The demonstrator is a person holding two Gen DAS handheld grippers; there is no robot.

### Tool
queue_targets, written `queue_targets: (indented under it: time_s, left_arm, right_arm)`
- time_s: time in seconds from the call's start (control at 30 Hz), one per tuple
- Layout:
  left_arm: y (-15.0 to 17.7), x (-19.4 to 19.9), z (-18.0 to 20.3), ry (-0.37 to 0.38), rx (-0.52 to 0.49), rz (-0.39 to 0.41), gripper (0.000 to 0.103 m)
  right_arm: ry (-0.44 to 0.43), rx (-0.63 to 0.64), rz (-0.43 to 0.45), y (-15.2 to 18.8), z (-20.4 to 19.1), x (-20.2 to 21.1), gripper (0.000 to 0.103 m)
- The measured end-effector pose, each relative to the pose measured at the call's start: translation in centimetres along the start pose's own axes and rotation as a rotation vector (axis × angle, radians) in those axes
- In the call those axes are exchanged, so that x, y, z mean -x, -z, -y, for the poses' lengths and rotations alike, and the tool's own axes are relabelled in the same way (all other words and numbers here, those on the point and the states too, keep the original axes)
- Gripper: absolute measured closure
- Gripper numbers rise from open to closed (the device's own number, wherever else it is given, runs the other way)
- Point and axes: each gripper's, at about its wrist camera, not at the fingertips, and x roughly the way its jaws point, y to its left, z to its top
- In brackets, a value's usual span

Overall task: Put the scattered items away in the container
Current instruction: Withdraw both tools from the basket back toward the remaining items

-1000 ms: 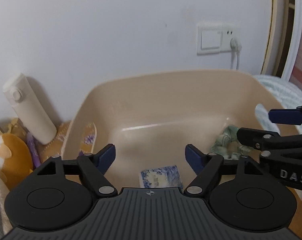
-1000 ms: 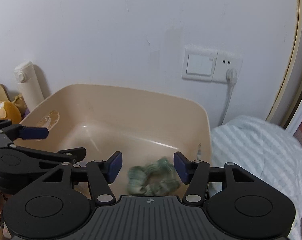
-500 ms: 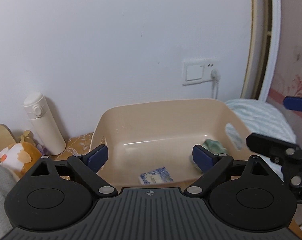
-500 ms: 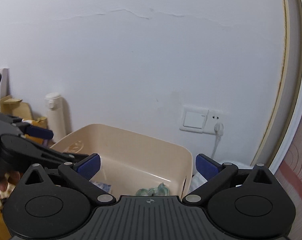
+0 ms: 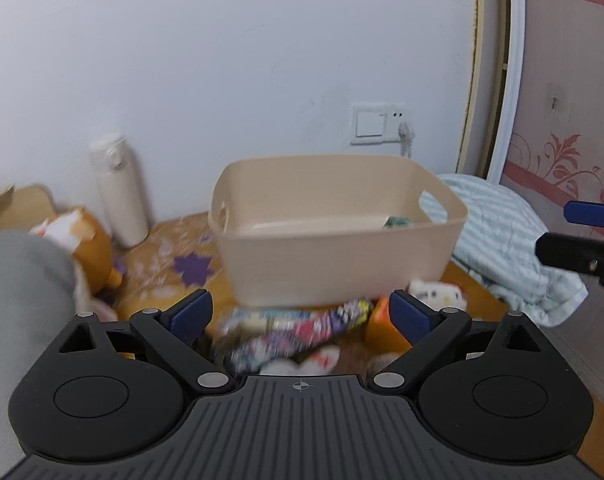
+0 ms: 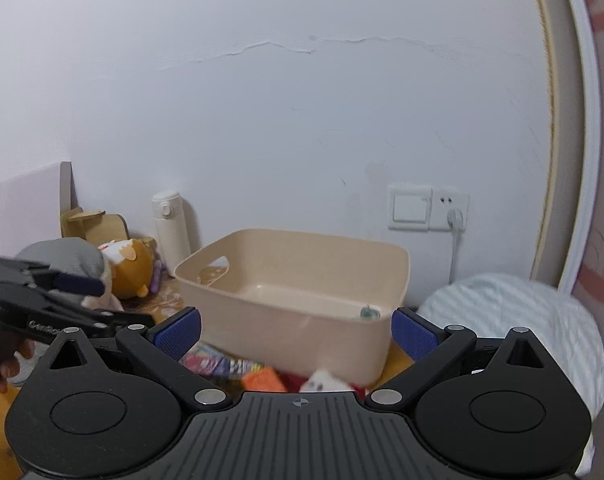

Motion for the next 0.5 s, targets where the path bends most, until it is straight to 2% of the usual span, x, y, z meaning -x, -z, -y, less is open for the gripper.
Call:
queue_targets:
  time_s: [0.23,0.37,0.5]
  left_arm:
    - [4.2,1.6,-1.7,0.017,0.078,-0.011,0.005]
    - [6.0,2.2,-1.4,-0.015,0.059,0.014,0.005]
    - [6.9,2.0,-0.5,0.026,0.053,0.032,0.005]
  right_arm:
    - [0.049,0.023,-0.033,2.2,0.2,1.0,0.0]
    - [0.093,0.071,-0.042,3.7,-0.2,0.5,0.0]
    - [0.136,0.141,-0.093,5.1,-1.0,-0.8,0.0]
